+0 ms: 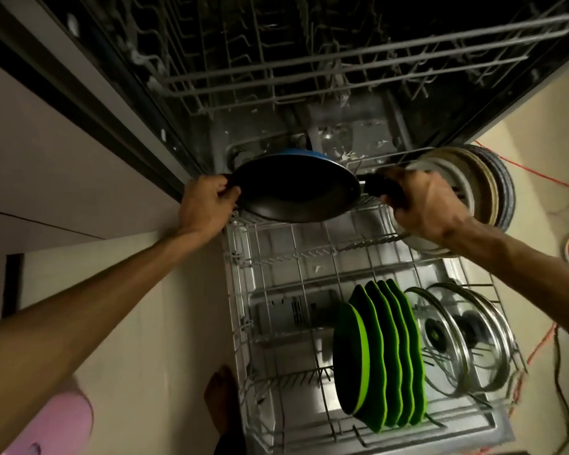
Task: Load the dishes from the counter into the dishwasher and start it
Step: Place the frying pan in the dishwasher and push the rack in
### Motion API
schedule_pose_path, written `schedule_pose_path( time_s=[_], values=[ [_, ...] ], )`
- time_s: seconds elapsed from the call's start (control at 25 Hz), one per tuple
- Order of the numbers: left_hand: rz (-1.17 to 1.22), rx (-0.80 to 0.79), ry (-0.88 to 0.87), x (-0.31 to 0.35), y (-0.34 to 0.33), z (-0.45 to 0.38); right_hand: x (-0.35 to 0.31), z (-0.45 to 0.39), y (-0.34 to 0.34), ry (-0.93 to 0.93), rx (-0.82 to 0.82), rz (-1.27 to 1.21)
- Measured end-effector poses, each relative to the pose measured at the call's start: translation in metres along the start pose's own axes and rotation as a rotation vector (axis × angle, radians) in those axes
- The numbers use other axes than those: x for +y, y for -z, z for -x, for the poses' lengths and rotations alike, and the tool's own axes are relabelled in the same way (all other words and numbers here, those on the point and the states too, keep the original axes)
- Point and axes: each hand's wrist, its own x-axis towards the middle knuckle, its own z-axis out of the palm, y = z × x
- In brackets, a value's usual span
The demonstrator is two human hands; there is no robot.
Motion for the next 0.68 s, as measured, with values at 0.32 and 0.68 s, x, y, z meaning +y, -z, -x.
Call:
schedule_pose_path(
  time_s=[0.32, 0.68],
  values=[
    [-0.088, 0.186, -0.01, -0.039, -0.023, -0.037, 0.004, -0.085, -0.053, 0.028, 0.068, -0.027],
    [-0.183, 0.178, 0.006, -0.058, -0.042, -0.029, 0.017, -0.112, -0.086, 0.057, 0.026, -0.035]
  ],
)
